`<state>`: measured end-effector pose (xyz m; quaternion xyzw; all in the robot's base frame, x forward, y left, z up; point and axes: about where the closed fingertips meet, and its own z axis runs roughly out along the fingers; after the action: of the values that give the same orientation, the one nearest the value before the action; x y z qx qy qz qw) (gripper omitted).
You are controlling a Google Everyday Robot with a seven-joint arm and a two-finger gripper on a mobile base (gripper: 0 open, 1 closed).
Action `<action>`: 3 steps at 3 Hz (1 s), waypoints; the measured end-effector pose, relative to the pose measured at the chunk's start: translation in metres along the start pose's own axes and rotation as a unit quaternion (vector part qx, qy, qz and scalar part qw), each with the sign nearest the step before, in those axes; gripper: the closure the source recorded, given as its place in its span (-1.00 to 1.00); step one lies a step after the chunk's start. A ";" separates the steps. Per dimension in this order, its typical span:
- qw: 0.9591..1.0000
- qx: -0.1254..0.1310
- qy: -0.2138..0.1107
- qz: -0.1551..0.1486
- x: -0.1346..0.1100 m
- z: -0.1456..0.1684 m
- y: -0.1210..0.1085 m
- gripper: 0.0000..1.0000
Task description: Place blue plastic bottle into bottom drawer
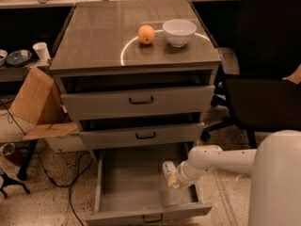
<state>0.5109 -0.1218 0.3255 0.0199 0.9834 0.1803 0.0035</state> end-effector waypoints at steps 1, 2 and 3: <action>1.000 0.000 0.000 0.002 0.000 0.002 0.000 1.00; 1.000 0.000 0.000 0.002 0.000 0.002 0.000 0.63; 1.000 0.000 0.000 0.002 0.000 0.002 0.000 0.15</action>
Offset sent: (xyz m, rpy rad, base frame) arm 0.0004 0.0007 -0.0013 0.0002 0.0008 -0.0031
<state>0.5113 -0.1211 0.3241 0.0215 0.9833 0.1804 0.0034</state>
